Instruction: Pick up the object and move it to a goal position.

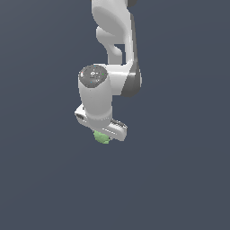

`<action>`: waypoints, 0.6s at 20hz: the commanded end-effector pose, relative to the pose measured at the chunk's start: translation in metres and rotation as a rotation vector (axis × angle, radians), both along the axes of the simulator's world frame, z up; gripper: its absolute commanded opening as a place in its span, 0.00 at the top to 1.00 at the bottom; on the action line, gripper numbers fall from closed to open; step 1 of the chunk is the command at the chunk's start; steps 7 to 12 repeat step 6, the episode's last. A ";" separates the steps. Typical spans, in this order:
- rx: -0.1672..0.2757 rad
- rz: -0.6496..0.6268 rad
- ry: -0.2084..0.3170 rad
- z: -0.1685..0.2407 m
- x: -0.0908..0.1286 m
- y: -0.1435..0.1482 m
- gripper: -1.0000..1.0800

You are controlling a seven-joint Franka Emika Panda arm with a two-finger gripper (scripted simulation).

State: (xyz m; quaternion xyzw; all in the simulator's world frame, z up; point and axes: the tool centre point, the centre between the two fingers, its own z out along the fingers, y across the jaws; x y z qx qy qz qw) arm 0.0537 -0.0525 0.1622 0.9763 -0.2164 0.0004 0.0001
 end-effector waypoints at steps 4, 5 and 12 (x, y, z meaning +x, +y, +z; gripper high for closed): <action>0.000 0.000 0.001 0.005 0.007 -0.001 1.00; 0.000 0.000 0.001 0.005 0.008 -0.002 1.00; 0.000 0.000 0.001 0.005 0.008 -0.002 1.00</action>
